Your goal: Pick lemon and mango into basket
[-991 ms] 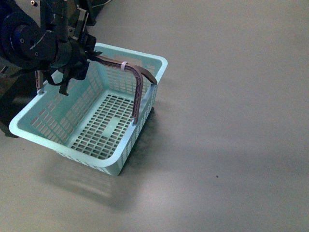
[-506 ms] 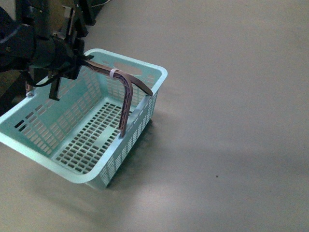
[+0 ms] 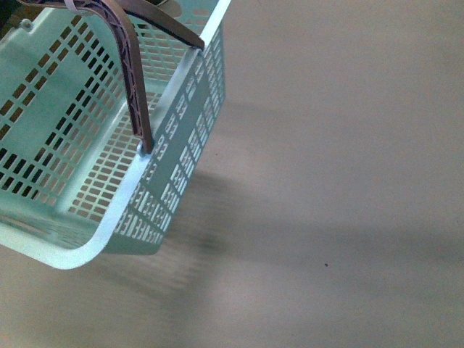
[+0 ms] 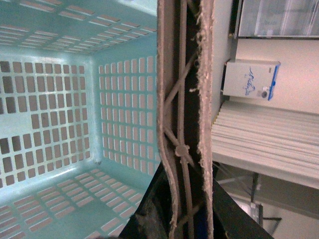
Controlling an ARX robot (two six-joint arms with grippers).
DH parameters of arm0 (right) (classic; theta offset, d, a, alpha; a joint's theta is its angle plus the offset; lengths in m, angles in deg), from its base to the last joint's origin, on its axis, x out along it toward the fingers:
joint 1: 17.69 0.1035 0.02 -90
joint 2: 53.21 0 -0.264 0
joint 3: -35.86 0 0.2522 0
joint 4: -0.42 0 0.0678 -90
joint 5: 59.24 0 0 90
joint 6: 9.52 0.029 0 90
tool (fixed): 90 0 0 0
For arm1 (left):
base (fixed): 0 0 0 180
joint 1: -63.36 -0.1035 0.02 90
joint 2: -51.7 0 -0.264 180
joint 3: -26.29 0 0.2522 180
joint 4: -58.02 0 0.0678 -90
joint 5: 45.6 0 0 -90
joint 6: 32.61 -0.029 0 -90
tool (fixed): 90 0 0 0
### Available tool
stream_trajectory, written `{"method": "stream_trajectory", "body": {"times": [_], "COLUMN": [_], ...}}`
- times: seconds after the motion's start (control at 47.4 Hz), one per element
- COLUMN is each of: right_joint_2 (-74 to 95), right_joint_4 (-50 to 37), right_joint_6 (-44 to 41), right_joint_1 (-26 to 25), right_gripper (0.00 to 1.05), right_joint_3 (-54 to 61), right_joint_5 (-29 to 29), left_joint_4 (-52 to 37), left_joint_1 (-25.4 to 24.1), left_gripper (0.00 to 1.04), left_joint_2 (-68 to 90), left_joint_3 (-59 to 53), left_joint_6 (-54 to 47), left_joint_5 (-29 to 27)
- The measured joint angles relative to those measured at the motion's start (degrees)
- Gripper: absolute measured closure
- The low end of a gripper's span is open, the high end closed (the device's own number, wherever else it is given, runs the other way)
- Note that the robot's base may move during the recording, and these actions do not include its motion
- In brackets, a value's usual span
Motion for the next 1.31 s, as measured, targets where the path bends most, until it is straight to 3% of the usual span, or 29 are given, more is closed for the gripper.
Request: {"method": "stream_trajectory", "body": {"times": [0.232,0.359,0.485,0.57,0.675,0.738,0.949,1.308], "right_joint_2": [0.0,0.0,0.0,0.0,0.0,0.0,0.0,0.0], "right_joint_4": [0.0,0.0,0.0,0.0,0.0,0.0,0.0,0.0], "right_joint_6": [0.0,0.0,0.0,0.0,0.0,0.0,0.1,0.0], "right_joint_1": [0.0,0.0,0.0,0.0,0.0,0.0,0.0,0.0], "right_gripper": [0.09,0.09,0.09,0.09,0.09,0.09,0.09,0.09], "right_joint_3": [0.0,0.0,0.0,0.0,0.0,0.0,0.0,0.0], "right_joint_5": [0.0,0.1,0.0,0.0,0.0,0.0,0.0,0.0], "left_joint_4": [-4.8,20.5,32.6,31.2,31.5,34.4,36.1,35.6], "left_joint_1": [0.0,-8.8,-12.3,-12.3,-11.0,-10.3,-5.3,-5.3], "left_gripper": [0.98,0.98,0.98,0.98,0.98,0.98,0.98,0.98], "left_joint_2": [0.2,-18.6,-37.4,-39.3,-38.8,-39.5,-45.6,-45.9], "left_joint_3": [-0.6,-6.5,-6.9,-8.3,-11.7,-13.6,-13.6,-13.8], "left_joint_6": [1.2,-1.5,-2.3,-6.2,-5.7,-3.8,-1.7,-3.3], "left_joint_5": [1.4,12.2,11.8,9.7,1.3,-0.9,3.9,4.1]}}
